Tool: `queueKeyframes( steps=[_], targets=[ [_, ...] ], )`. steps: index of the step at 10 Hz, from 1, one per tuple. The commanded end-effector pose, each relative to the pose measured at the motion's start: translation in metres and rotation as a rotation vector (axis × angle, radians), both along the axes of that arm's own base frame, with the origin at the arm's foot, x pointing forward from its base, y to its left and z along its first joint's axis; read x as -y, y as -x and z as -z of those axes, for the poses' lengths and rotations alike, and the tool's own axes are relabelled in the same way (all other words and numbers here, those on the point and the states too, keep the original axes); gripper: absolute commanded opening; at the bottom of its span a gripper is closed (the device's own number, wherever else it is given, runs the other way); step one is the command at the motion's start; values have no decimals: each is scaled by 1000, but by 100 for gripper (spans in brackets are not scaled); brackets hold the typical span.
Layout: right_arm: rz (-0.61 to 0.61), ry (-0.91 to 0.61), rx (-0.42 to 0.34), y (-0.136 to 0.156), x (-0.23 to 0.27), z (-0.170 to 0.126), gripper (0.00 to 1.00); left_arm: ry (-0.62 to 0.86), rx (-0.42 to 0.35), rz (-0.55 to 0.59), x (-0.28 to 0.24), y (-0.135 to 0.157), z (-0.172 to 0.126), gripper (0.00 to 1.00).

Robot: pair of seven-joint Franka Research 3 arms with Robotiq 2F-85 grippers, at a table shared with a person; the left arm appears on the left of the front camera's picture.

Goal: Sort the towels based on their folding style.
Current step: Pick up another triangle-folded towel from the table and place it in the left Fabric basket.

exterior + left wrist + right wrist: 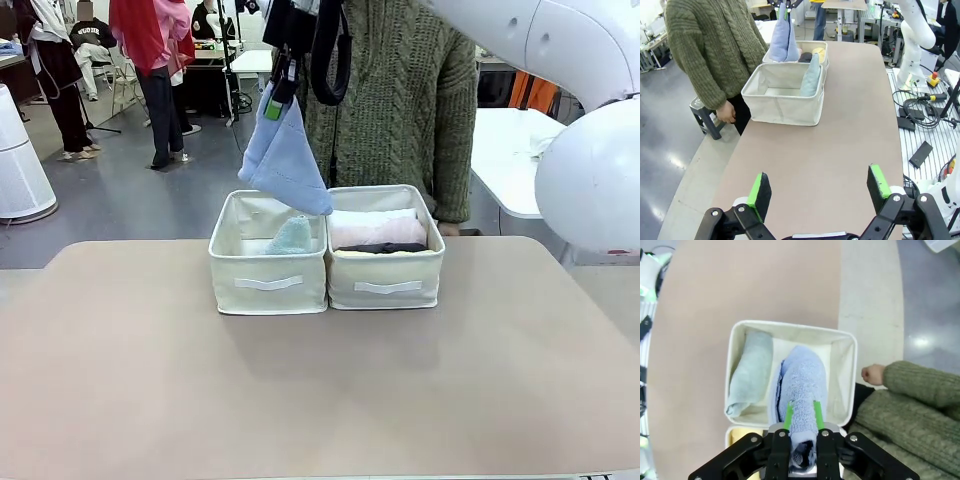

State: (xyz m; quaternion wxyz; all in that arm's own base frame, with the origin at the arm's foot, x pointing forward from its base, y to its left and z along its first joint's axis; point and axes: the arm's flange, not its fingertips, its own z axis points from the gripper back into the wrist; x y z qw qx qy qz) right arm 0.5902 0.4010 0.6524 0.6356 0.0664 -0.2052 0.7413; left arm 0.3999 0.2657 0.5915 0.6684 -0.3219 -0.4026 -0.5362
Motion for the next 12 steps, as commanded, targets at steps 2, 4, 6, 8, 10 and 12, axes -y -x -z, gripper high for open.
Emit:
queueKeyframes(
  steps=[2, 4, 6, 8, 10, 12],
  targets=[
    [10, 1, 2, 5, 10, -9, 15, 11, -10, -14, 1, 2, -2, 100],
    [10, 1, 2, 5, 10, -9, 15, 11, -10, -14, 1, 2, -2, 100],
    [-51, 4, 29, 0, -5, -2, 15, 11, -10, -14, 1, 2, -2, 100],
    [-121, -28, 35, 2, -24, 6, 15, 11, -10, -14, 1, 2, -2, 100],
    [-124, -52, 34, -1, -31, 16, 15, 11, -10, -14, 1, 2, -2, 100],
    [-116, -31, 9, -10, -34, 29, 15, 11, -10, -14, 1, 2, -2, 100]
  ],
)
